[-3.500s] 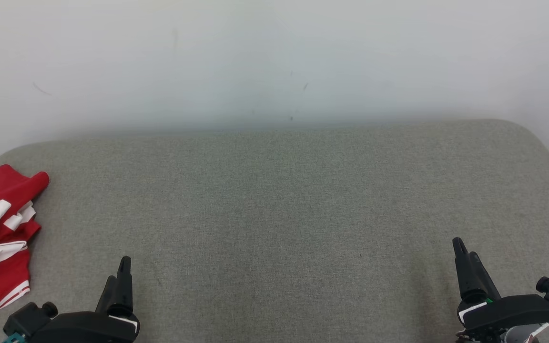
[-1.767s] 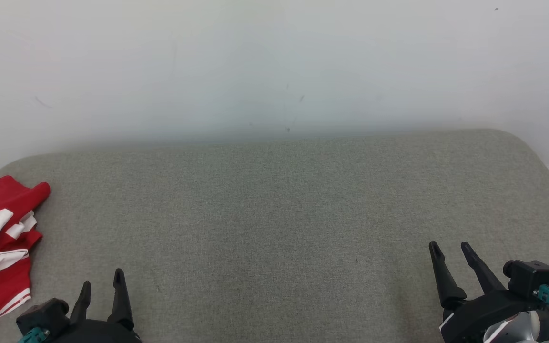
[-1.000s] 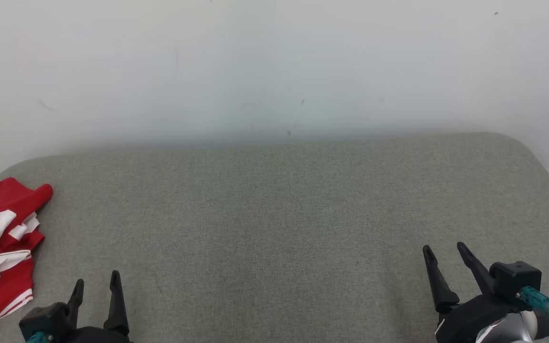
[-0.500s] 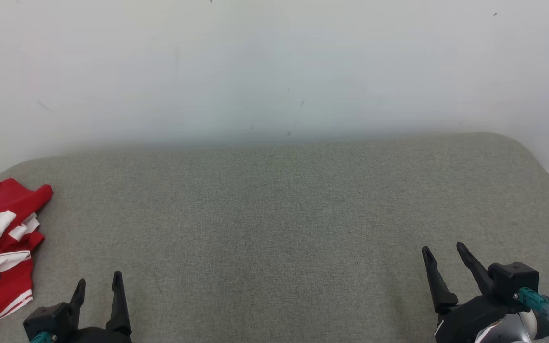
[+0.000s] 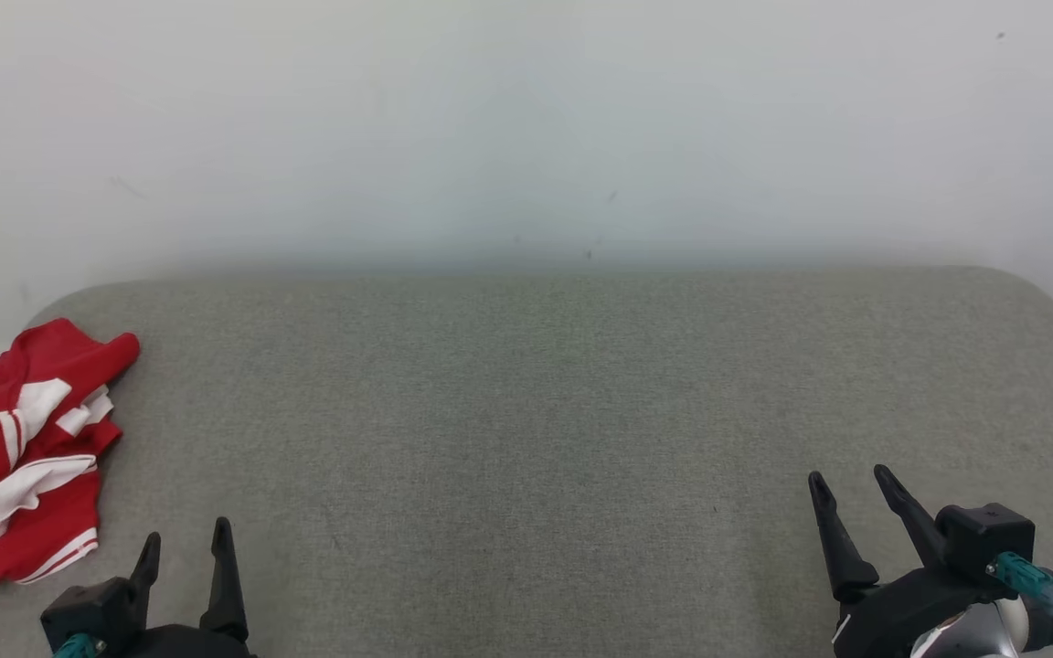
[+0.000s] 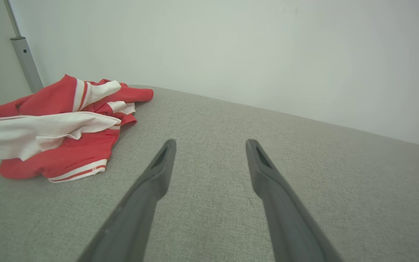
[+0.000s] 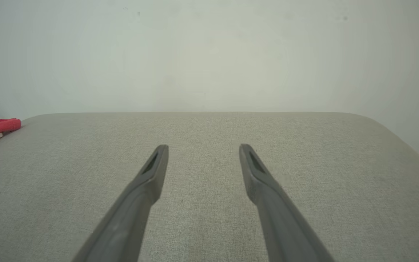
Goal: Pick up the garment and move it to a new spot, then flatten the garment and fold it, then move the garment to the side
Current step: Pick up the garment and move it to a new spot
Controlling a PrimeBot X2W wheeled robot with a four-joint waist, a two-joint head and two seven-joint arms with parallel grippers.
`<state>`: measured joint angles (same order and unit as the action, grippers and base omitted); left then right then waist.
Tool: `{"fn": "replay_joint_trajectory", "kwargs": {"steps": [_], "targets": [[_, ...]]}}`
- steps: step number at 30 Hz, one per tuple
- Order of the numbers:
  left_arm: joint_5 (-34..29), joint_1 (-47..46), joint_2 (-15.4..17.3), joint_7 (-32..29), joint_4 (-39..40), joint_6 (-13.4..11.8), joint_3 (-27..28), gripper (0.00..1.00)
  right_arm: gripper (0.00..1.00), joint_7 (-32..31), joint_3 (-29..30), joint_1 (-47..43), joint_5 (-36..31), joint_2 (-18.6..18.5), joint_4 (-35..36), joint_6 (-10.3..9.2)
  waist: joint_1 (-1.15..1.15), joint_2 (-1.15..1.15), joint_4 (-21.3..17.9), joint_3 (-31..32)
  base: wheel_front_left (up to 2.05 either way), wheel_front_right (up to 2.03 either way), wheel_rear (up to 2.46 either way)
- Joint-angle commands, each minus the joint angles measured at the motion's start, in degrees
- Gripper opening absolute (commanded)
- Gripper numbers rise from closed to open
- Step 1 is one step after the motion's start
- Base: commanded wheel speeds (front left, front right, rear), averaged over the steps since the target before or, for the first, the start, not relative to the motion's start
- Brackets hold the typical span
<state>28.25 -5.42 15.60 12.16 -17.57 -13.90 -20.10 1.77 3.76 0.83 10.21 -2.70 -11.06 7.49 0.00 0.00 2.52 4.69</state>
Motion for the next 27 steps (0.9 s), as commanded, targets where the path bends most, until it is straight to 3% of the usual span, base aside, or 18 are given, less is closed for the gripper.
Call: {"fn": "replay_joint_trajectory", "kwargs": {"steps": [1,27], "targets": [[0.1,-0.5,0.6,0.3,0.0,-0.1,0.0,1.00,1.00,0.3,0.0,-0.2,0.8,-0.3,0.1,0.00,0.00,0.00,2.0,-0.1,0.00,0.00,0.00],[0.1,-0.3,2.7,-1.9,2.8,-0.4,-1.0,1.00,1.00,2.8,-2.3,1.0,3.1,-0.3,-1.8,0.00,0.00,0.00,18.2,-0.8,0.00,0.00,0.00]]}}
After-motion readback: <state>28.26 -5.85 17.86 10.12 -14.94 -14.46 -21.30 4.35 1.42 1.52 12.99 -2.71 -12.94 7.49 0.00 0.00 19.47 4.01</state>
